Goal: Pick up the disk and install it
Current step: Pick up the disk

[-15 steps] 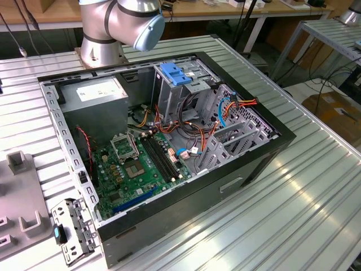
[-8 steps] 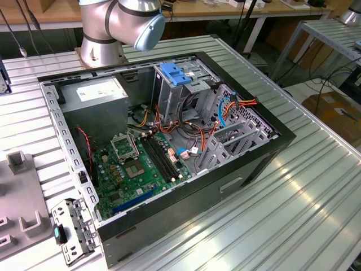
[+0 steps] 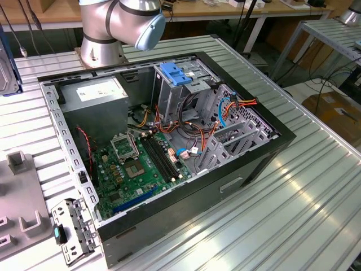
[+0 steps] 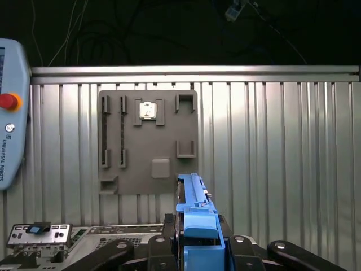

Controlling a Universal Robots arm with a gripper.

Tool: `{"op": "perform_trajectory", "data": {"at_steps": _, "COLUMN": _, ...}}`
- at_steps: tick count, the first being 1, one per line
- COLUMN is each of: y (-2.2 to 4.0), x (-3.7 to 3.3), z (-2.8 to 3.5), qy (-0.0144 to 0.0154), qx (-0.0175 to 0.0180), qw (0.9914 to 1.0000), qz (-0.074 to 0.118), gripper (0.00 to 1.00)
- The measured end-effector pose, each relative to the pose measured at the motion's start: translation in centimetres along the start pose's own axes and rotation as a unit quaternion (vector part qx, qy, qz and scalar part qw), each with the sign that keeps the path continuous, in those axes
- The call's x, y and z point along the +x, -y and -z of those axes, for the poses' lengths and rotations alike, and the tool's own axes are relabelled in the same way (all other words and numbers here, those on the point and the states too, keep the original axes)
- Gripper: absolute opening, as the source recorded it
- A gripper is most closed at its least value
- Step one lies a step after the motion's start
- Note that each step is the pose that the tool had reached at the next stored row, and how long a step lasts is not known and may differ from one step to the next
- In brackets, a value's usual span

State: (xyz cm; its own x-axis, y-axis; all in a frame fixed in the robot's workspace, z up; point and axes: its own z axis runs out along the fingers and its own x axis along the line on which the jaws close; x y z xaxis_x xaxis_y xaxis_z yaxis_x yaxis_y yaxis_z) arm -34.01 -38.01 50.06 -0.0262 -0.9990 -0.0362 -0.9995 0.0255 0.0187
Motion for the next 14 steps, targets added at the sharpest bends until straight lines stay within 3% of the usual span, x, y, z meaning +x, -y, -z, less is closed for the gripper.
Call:
{"op": "perform_trajectory", "data": {"at_steps": 3, "y": 1.07, "x": 0.25, "z": 0.03, "qy": 0.0000, "qx": 0.0000, "qw": 1.00000, "qz": 0.000, "gripper": 0.37}}
{"op": "perform_trajectory", "data": {"at_steps": 5, "y": 3.16, "x": 0.49, "z": 0.07, "qy": 0.0000, "qx": 0.0000, "qw": 1.00000, "qz": 0.000, "gripper": 0.37}}
{"op": "perform_trajectory", "data": {"at_steps": 6, "y": 3.84, "x": 0.55, "z": 0.08, "qy": 0.0000, "qx": 0.0000, "qw": 1.00000, "qz": 0.000, "gripper": 0.37}}
{"op": "perform_trajectory", "data": {"at_steps": 10, "y": 4.27, "x": 0.79, "z": 0.08, "qy": 0.0000, "qx": 0.0000, "qw": 1.00000, "qz": 0.000, "gripper": 0.37}}
{"op": "perform_trajectory", "data": {"at_steps": 14, "y": 5.22, "x": 1.01, "z": 0.07, "qy": 0.0000, "qx": 0.0000, "qw": 1.00000, "qz": 0.000, "gripper": 0.37}}
